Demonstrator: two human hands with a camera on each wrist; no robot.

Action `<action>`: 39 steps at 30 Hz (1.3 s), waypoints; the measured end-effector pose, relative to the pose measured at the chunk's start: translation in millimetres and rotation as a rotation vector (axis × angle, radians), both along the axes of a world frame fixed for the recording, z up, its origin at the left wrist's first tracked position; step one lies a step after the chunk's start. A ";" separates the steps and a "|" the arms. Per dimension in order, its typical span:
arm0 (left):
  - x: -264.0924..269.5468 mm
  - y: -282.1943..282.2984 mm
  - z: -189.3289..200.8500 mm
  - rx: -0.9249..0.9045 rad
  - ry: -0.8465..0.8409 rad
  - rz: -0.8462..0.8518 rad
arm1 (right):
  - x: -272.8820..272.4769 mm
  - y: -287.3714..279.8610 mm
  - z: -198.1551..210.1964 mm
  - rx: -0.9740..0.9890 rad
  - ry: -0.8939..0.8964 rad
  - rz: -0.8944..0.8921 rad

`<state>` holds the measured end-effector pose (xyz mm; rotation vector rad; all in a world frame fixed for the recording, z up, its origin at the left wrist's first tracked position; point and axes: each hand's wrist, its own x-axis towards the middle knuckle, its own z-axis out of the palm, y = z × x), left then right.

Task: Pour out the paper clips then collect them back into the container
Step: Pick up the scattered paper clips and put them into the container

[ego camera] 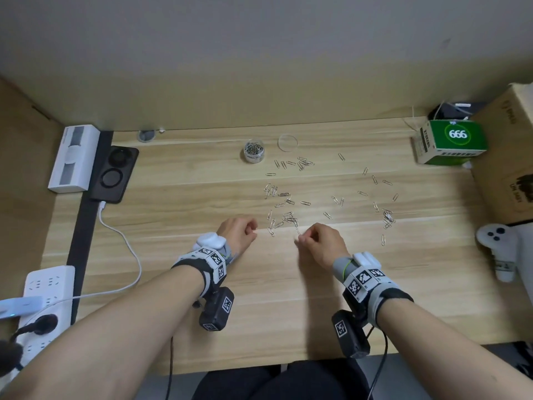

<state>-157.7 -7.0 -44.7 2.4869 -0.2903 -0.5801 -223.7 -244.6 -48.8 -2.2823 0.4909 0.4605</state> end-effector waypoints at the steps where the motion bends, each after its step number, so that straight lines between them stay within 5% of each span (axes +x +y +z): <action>1: 2.8 1.6 -0.4 -0.003 -0.012 -0.067 | 2.8 -1.6 -1.2 0.011 -0.006 -0.010; 6: 14.3 -1.4 0.8 0.108 0.022 -0.233 | 21.9 -2.4 -4.6 0.065 -0.031 -0.041; 18: 23.0 -6.2 5.5 0.148 0.104 -0.202 | 54.6 5.3 -4.6 0.103 -0.098 -0.017; 31: 31.8 -20.6 4.0 0.203 0.086 -0.063 | 66.0 4.3 -5.1 -0.079 -0.072 0.240; 39: 29.4 -3.6 10.4 0.036 0.119 -0.104 | 60.4 3.9 -3.4 -0.065 -0.101 0.159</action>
